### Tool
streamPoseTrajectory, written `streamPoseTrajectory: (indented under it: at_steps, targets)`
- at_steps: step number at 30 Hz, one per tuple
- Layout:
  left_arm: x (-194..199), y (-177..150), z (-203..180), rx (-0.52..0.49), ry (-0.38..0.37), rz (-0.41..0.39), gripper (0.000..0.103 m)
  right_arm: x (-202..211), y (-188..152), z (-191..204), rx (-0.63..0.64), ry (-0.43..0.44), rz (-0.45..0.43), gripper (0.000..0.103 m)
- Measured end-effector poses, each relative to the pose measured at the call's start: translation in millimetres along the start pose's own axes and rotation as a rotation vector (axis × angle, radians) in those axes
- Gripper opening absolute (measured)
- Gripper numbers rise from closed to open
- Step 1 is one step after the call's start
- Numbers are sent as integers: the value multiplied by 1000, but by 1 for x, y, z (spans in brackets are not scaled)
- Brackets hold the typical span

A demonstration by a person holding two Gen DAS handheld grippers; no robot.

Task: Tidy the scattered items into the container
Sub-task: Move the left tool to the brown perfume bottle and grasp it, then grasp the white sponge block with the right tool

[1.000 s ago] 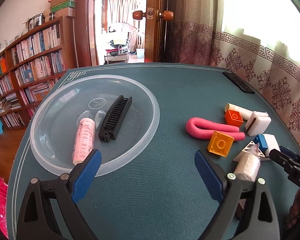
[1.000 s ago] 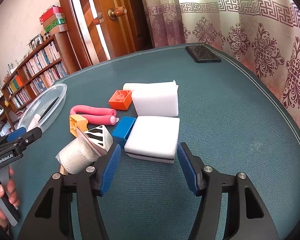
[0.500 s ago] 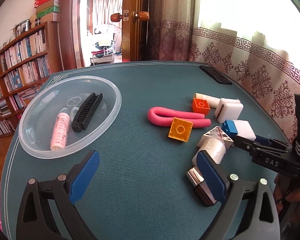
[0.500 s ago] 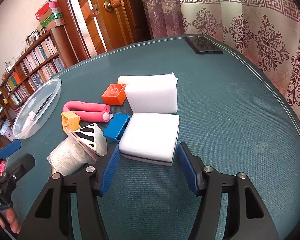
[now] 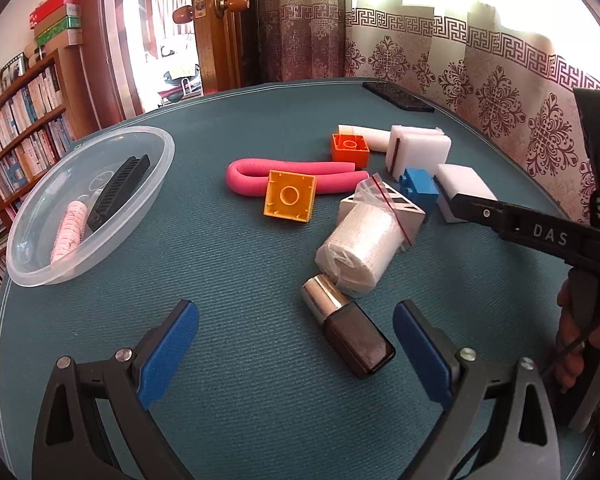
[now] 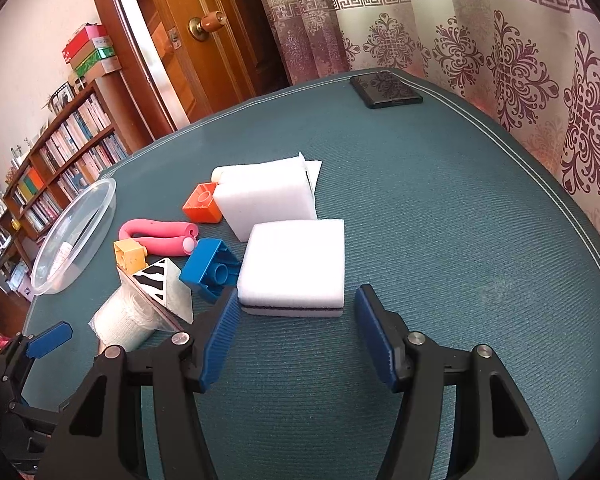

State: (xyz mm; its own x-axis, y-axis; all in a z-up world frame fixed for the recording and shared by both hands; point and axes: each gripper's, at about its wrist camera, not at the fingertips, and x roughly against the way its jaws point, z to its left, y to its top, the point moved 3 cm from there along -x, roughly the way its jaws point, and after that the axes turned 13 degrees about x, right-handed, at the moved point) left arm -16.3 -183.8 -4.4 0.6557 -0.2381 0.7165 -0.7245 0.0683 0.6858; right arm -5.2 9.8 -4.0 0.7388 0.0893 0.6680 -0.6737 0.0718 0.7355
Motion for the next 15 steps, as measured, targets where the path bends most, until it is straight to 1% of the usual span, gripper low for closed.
streamPoseTrajectory:
  at_steps: [1,2,3,4,6,8,10,11,12,14,15]
  targets:
    - [0,0,0,-2,4,-1,98,0,0,-1,-5,5,-3,63]
    - [-1,0,-1,-4,5,0,95,0,0,-1,-8,9,-6,63]
    - [-3,0,-2,-5,6,3,89,1,0,-2,-10,13,-9,63]
    - [-4,-1,-2,-3,-3,11,85,1,0,-2,-12,15,-12,63]
    - [-7,-1,-1,8,-10,28,64,2,0,-3,-17,18,-20,63]
    - [-10,-1,1,18,-11,46,54,4,-1,-4,-24,22,-27,63]
    - [-8,0,2,22,-15,44,46,5,-2,-5,-30,28,-31,63]
    - [-7,-1,2,19,-14,43,37,5,-2,-5,-33,32,-33,63]
    - [-6,-2,2,17,-15,42,30,5,-2,-6,-35,34,-34,63]
    - [-4,-3,2,14,-22,44,22,6,-2,-6,-38,37,-38,63]
    - [-4,-3,2,14,-23,44,22,6,-2,-6,-37,37,-38,63]
